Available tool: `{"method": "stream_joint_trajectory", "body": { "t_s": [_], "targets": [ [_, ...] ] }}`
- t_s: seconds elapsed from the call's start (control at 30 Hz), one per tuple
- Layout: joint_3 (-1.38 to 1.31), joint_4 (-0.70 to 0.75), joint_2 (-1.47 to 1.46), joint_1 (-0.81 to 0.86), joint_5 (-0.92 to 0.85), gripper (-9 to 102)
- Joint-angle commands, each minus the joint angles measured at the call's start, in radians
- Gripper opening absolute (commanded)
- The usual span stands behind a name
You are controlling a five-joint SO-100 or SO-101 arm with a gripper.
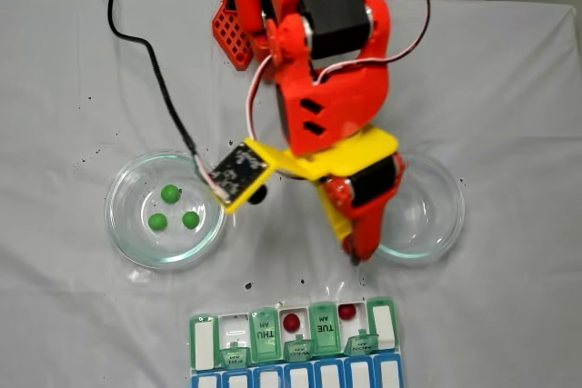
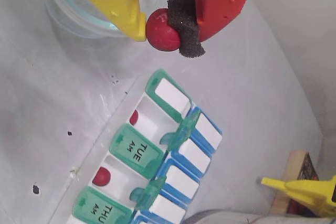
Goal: Sort medicines into box.
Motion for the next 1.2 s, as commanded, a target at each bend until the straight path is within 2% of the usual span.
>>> {"method": "stream_joint_trajectory", "body": {
  "t_s": [0.0,0.13,0.3,1.03,1.17],
  "targets": [
    [-0.043,-0.110,-0.092,0.104,-0.009,0],
    [-0.083,-0.236,-0.242,0.186,-0.002,0],
    [-0.215,-0.218,-0.437,0.281,0.011,0],
    [-0.360,-0.359,-0.713,0.310,0.023,0],
    [-0.367,-0.348,-0.727,0.296,-0.002,7]
  ]
}}
